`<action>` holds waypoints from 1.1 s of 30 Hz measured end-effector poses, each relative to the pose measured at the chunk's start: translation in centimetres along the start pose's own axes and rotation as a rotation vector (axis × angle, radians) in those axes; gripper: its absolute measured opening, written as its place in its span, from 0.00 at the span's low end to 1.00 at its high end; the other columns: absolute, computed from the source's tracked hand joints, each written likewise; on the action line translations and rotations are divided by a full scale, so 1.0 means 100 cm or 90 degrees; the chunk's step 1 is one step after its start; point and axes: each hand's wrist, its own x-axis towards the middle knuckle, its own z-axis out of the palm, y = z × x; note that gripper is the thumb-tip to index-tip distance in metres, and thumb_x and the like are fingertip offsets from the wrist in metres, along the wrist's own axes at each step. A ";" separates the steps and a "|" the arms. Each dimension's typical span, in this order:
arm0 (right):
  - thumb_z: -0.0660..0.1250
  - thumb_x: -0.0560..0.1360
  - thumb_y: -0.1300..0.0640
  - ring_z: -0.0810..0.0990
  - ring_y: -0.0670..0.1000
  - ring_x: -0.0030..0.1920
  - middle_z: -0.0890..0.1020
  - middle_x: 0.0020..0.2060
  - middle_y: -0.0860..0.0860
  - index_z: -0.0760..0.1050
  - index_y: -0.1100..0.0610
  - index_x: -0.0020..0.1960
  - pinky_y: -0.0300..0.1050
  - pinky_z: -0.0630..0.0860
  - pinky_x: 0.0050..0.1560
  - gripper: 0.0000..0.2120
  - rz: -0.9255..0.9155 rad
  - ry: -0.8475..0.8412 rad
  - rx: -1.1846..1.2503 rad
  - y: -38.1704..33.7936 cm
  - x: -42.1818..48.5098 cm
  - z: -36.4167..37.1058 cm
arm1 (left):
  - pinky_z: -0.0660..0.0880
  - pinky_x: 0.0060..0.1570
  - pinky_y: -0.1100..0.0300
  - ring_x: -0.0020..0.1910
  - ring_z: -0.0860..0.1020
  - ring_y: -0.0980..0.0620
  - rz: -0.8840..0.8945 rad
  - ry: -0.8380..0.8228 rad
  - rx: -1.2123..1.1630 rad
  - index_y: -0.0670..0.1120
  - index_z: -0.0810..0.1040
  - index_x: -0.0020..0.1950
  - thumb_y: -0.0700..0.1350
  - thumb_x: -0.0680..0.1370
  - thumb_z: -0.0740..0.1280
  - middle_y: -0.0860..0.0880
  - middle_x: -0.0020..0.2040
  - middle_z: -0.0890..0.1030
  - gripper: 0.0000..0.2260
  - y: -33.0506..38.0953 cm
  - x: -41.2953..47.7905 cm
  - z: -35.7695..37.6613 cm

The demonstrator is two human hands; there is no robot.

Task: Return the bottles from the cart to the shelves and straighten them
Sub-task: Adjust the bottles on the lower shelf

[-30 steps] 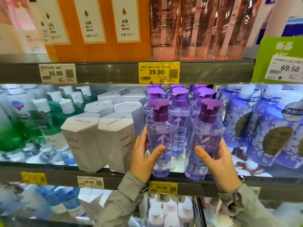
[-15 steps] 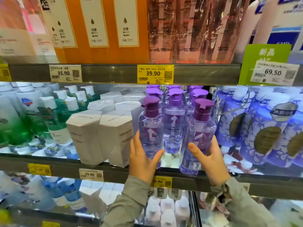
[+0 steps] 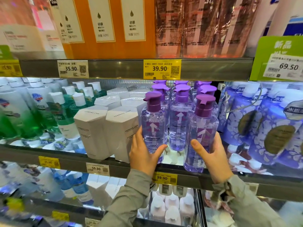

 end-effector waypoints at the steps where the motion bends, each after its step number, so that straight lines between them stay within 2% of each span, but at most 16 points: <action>1: 0.72 0.60 0.31 0.79 0.41 0.55 0.81 0.53 0.39 0.68 0.42 0.60 0.32 0.74 0.54 0.33 -0.001 -0.001 -0.007 0.001 0.000 0.002 | 0.72 0.61 0.50 0.63 0.73 0.45 0.001 0.000 0.006 0.43 0.64 0.71 0.54 0.64 0.77 0.44 0.66 0.72 0.41 -0.001 0.001 0.000; 3: 0.73 0.64 0.38 0.79 0.40 0.55 0.81 0.54 0.42 0.67 0.45 0.62 0.33 0.74 0.55 0.30 -0.005 -0.008 -0.016 0.002 0.000 0.009 | 0.73 0.60 0.49 0.63 0.73 0.44 0.004 -0.006 0.016 0.43 0.64 0.71 0.55 0.64 0.76 0.44 0.66 0.72 0.41 -0.001 0.002 0.000; 5: 0.71 0.67 0.44 0.77 0.39 0.57 0.78 0.57 0.45 0.64 0.51 0.65 0.32 0.73 0.57 0.31 -0.007 -0.022 -0.030 0.003 -0.001 0.021 | 0.73 0.60 0.48 0.63 0.73 0.44 0.002 -0.013 0.024 0.43 0.64 0.71 0.58 0.63 0.75 0.43 0.66 0.72 0.42 0.000 0.002 -0.001; 7: 0.70 0.69 0.42 0.74 0.40 0.62 0.74 0.64 0.48 0.58 0.54 0.69 0.35 0.71 0.63 0.36 -0.001 -0.047 -0.049 0.004 -0.003 0.034 | 0.74 0.59 0.48 0.63 0.73 0.44 0.000 -0.013 0.026 0.43 0.64 0.71 0.60 0.63 0.73 0.43 0.66 0.72 0.42 0.001 0.001 -0.001; 9: 0.68 0.70 0.36 0.66 0.45 0.71 0.66 0.71 0.50 0.52 0.51 0.73 0.47 0.66 0.71 0.41 0.003 -0.065 -0.068 0.008 -0.006 0.042 | 0.74 0.59 0.49 0.63 0.73 0.44 0.005 -0.007 0.025 0.42 0.64 0.71 0.58 0.64 0.74 0.43 0.65 0.73 0.41 0.001 0.001 0.000; 11: 0.65 0.68 0.31 0.61 0.47 0.74 0.61 0.74 0.49 0.50 0.48 0.75 0.54 0.62 0.73 0.44 0.009 -0.055 -0.080 0.011 -0.007 0.044 | 0.73 0.59 0.50 0.63 0.73 0.44 0.008 -0.009 0.025 0.42 0.64 0.71 0.55 0.64 0.76 0.43 0.65 0.73 0.40 0.000 0.001 0.000; 17: 0.64 0.73 0.37 0.65 0.41 0.67 0.65 0.63 0.48 0.56 0.53 0.76 0.42 0.65 0.69 0.38 -0.039 -0.021 -0.167 0.009 -0.009 0.039 | 0.72 0.59 0.52 0.64 0.72 0.44 -0.001 -0.007 0.014 0.42 0.65 0.70 0.60 0.62 0.70 0.43 0.65 0.73 0.42 0.002 0.000 -0.001; 21: 0.68 0.71 0.39 0.66 0.43 0.69 0.68 0.67 0.46 0.58 0.49 0.73 0.46 0.66 0.70 0.36 -0.029 -0.012 -0.126 0.013 -0.012 0.037 | 0.73 0.59 0.49 0.64 0.73 0.44 -0.010 -0.015 0.008 0.42 0.64 0.71 0.61 0.62 0.69 0.43 0.66 0.73 0.42 0.001 0.001 -0.001; 24: 0.68 0.69 0.46 0.68 0.34 0.65 0.69 0.64 0.42 0.59 0.40 0.67 0.30 0.65 0.65 0.30 -0.039 -0.001 -0.134 0.010 -0.015 0.035 | 0.74 0.59 0.47 0.63 0.73 0.43 -0.008 -0.012 0.009 0.42 0.65 0.71 0.62 0.62 0.69 0.43 0.65 0.73 0.43 0.000 0.001 -0.001; 26: 0.67 0.69 0.47 0.67 0.32 0.63 0.69 0.63 0.42 0.58 0.40 0.66 0.25 0.64 0.63 0.30 -0.042 0.004 -0.151 0.009 -0.013 0.034 | 0.75 0.59 0.46 0.63 0.73 0.43 -0.010 -0.009 0.011 0.42 0.65 0.70 0.62 0.62 0.69 0.43 0.65 0.73 0.42 0.001 0.001 -0.001; 27: 0.67 0.69 0.47 0.68 0.34 0.63 0.69 0.63 0.44 0.58 0.43 0.68 0.28 0.65 0.64 0.30 -0.046 0.005 -0.157 0.011 -0.012 0.034 | 0.75 0.59 0.46 0.63 0.73 0.44 -0.011 -0.008 0.011 0.42 0.65 0.70 0.62 0.62 0.69 0.43 0.65 0.73 0.42 0.001 0.001 -0.001; 29: 0.67 0.70 0.46 0.69 0.39 0.64 0.69 0.62 0.45 0.59 0.48 0.70 0.39 0.68 0.66 0.32 -0.060 0.006 -0.168 0.015 -0.010 0.035 | 0.75 0.59 0.48 0.63 0.73 0.44 -0.009 -0.008 0.007 0.42 0.65 0.70 0.61 0.62 0.70 0.44 0.65 0.73 0.42 0.001 0.001 0.000; 31: 0.67 0.70 0.45 0.70 0.41 0.64 0.68 0.61 0.43 0.60 0.51 0.72 0.47 0.70 0.66 0.33 -0.067 0.005 -0.172 0.017 -0.007 0.035 | 0.74 0.59 0.50 0.63 0.73 0.45 -0.010 -0.016 0.002 0.42 0.65 0.70 0.60 0.62 0.70 0.44 0.65 0.73 0.41 0.002 0.001 0.000; 33: 0.66 0.70 0.43 0.70 0.42 0.64 0.67 0.59 0.40 0.61 0.53 0.73 0.50 0.71 0.66 0.35 -0.072 0.002 -0.189 0.017 -0.005 0.034 | 0.73 0.58 0.53 0.63 0.73 0.45 -0.011 -0.018 0.001 0.42 0.65 0.70 0.59 0.63 0.71 0.44 0.64 0.73 0.41 0.003 0.001 0.002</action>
